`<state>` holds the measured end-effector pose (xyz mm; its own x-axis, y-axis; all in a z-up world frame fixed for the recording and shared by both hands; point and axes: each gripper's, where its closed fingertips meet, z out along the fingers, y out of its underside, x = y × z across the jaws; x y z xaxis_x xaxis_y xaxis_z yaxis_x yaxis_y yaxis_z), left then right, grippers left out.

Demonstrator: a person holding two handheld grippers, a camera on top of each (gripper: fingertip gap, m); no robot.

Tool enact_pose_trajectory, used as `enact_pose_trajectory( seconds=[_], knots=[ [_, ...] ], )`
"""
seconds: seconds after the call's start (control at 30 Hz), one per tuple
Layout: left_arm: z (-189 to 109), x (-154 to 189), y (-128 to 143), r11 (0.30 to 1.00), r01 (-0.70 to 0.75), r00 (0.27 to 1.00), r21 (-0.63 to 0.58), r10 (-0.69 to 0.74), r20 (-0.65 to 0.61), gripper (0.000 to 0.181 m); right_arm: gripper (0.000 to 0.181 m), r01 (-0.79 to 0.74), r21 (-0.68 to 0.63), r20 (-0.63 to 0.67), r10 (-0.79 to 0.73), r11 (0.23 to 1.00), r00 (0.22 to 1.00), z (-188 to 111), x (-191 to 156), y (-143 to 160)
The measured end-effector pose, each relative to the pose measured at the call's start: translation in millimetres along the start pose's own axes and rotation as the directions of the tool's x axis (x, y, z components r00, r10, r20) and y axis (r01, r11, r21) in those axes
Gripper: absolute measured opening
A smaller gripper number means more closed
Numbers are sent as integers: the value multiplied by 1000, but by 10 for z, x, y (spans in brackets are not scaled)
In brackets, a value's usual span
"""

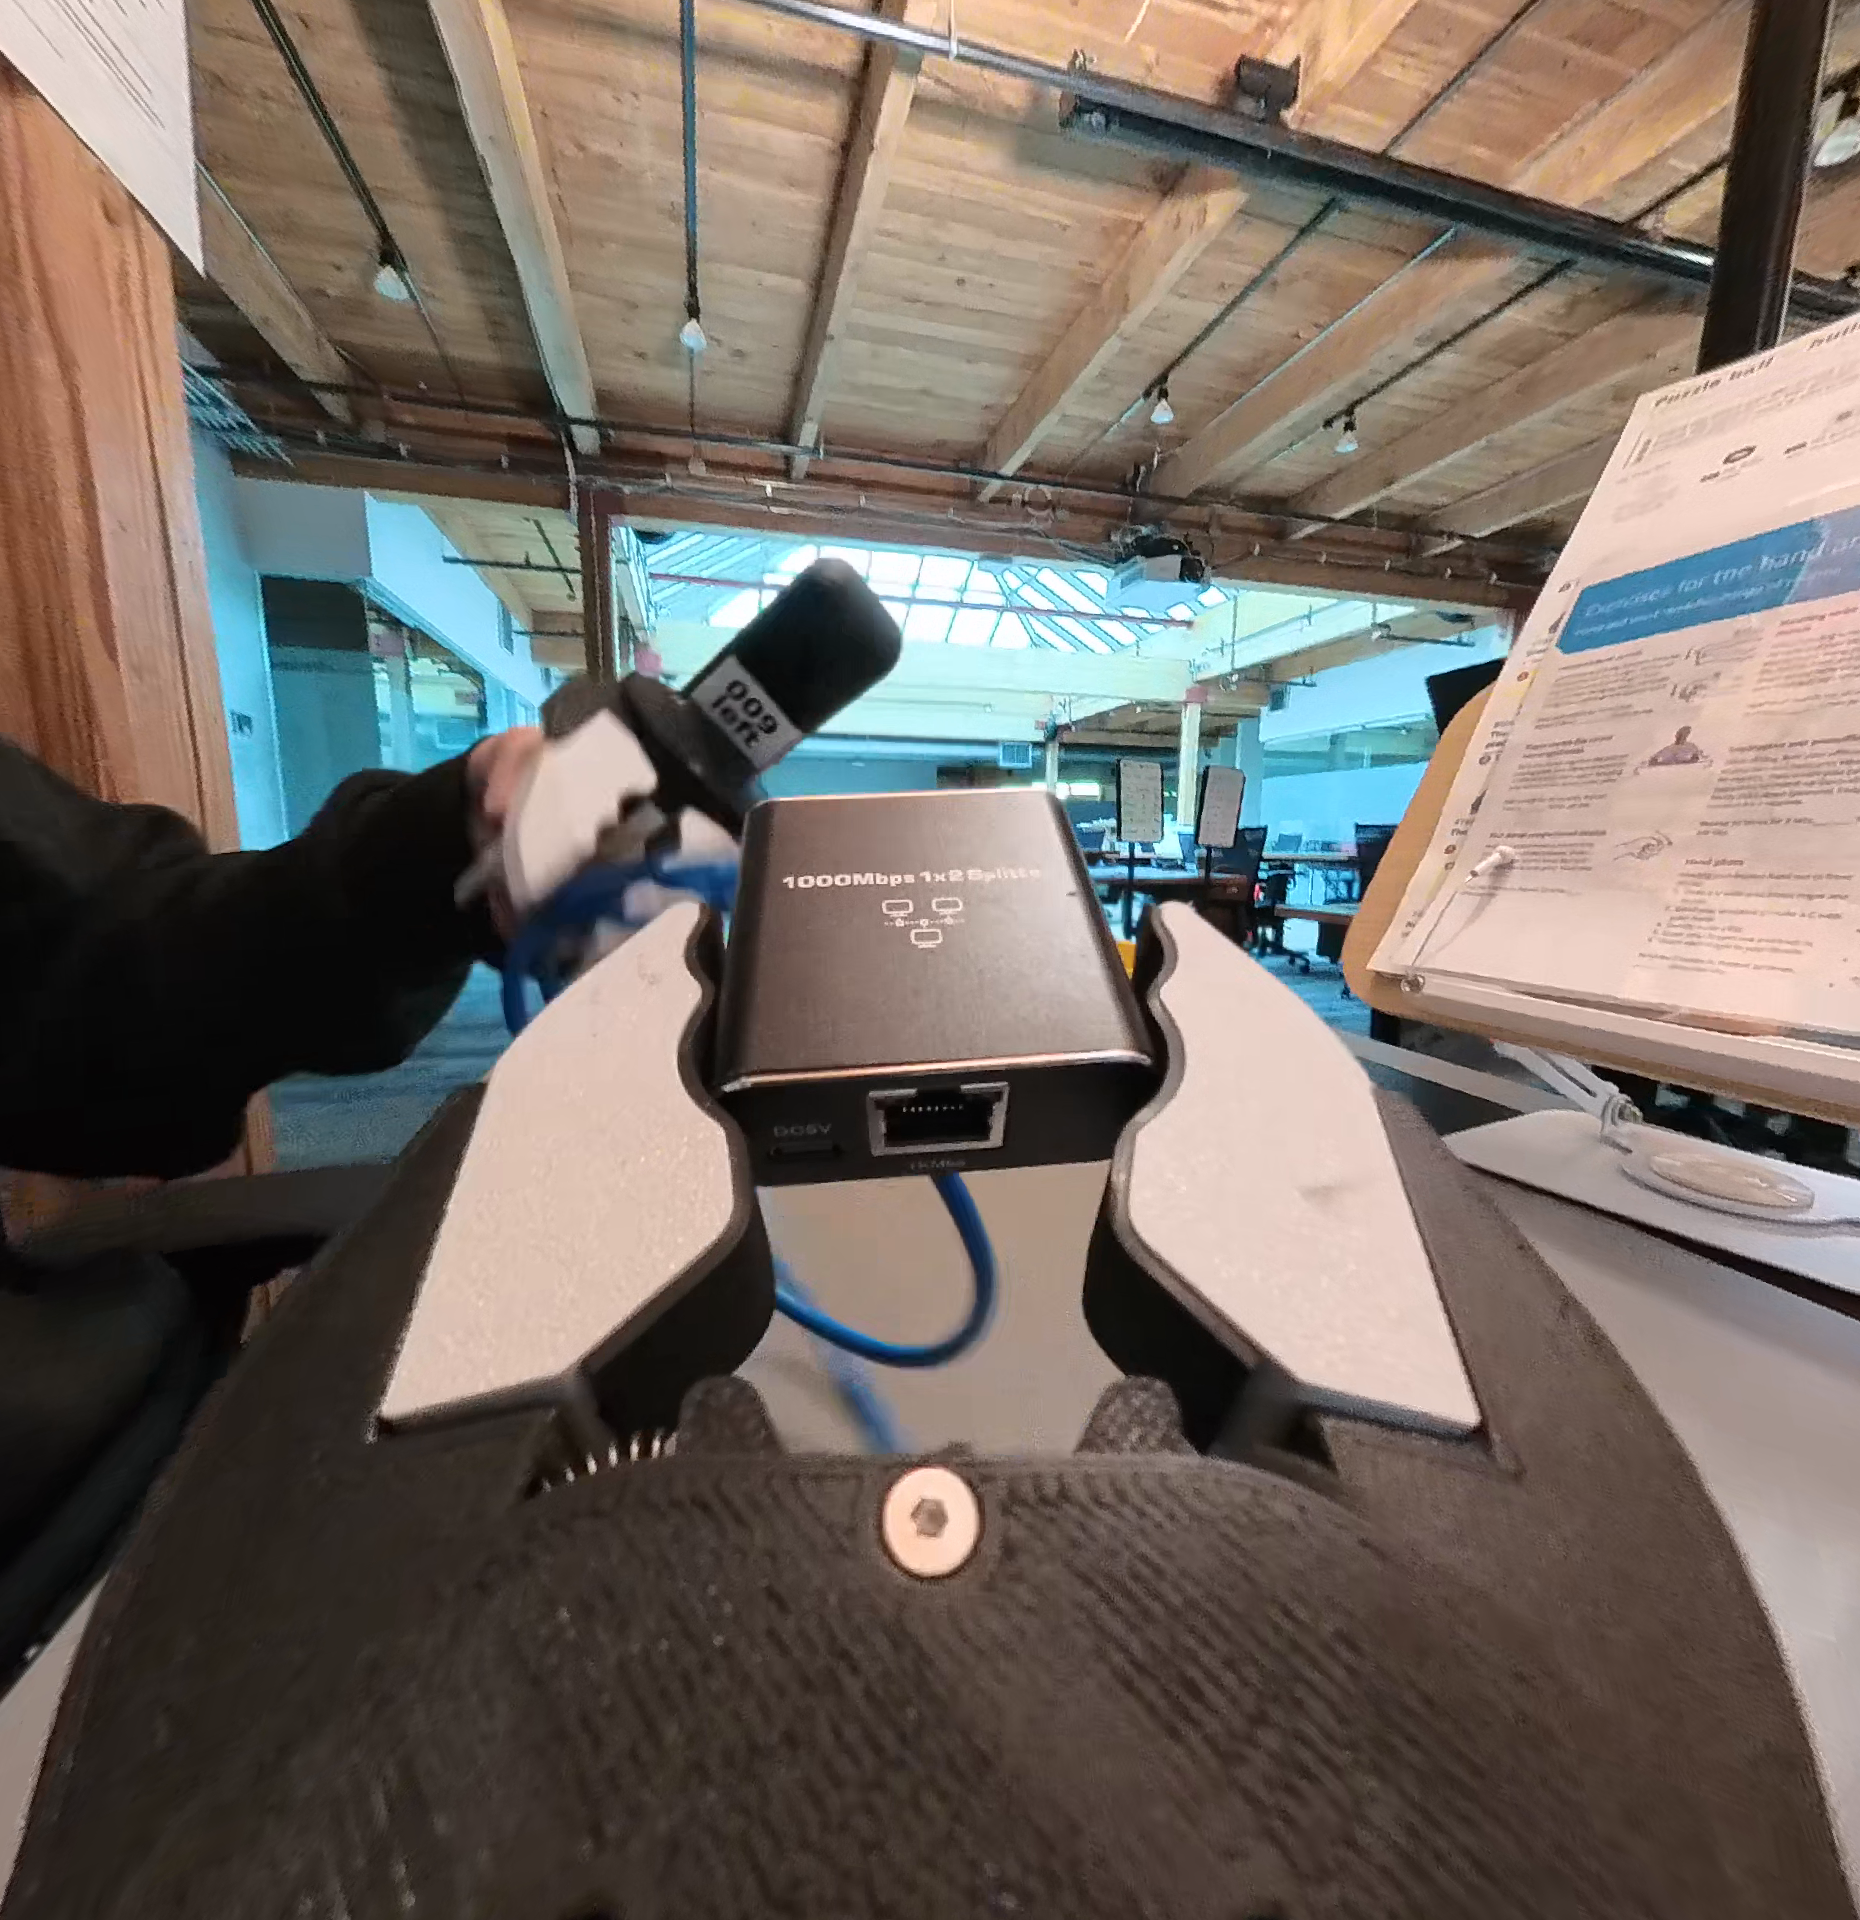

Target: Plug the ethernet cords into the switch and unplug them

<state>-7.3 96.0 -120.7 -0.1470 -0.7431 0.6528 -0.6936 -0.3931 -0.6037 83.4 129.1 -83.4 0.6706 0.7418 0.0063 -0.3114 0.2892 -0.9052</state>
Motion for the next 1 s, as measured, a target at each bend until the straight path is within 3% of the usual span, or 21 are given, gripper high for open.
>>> enact_pose_trajectory(
  seconds=[0.07, 0.1, 0.23, 0.33, 0.47, 0.67, 0.8, 0.9, 1.0],
  knots=[
    [-292, 397, -205, 995, 84, 962, 52, -68, -263, 12, 75, -9, 28, 2, 9, 1000, 1000, -27, 7, -52],
    [-406, 439, -281, 992, 109, 947, 64, -85, -310, 12, 74, -11, 39, 1, 11, 999, 1000, -37, 11, -73],
    [-559, -254, -426, 983, 170, 983, 66, -165, -83, 11, 75, -14, 56, -8, 15, 998, 1000, -55, 33, -106],
    [-595, -1054, -455, 984, 170, 963, 58, -178, 204, 0, 75, -9, 38, -13, 10, 999, 1000, -45, 36, -72],
    [-486, -1586, -481, 994, 104, 932, 34, -110, 346, 6, 75, 0, 14, -20, 0, 1000, 1000, -36, 41, -34],
    [-56, -1457, -300, 987, -136, 910, -88, 159, 382, 13, 75, 15, 21, -49, -14, 1000, 999, -64, 96, -68],
    [82, -1404, -228, 918, -328, 747, -222, 396, 534, 16, 75, 21, 29, -78, -18, 999, 997, -96, 149, -93],
    [459, -1142, 31, 854, -431, 763, -291, 517, 389, 25, 75, 17, 40, -81, -14, 999, 997, -108, 155, -114],
    [643, -1122, 359, 807, -446, 760, -387, 570, 313, 25, 74, 26, 27, -85, -23, 999, 996, -106, 153, -97]
  ],
)
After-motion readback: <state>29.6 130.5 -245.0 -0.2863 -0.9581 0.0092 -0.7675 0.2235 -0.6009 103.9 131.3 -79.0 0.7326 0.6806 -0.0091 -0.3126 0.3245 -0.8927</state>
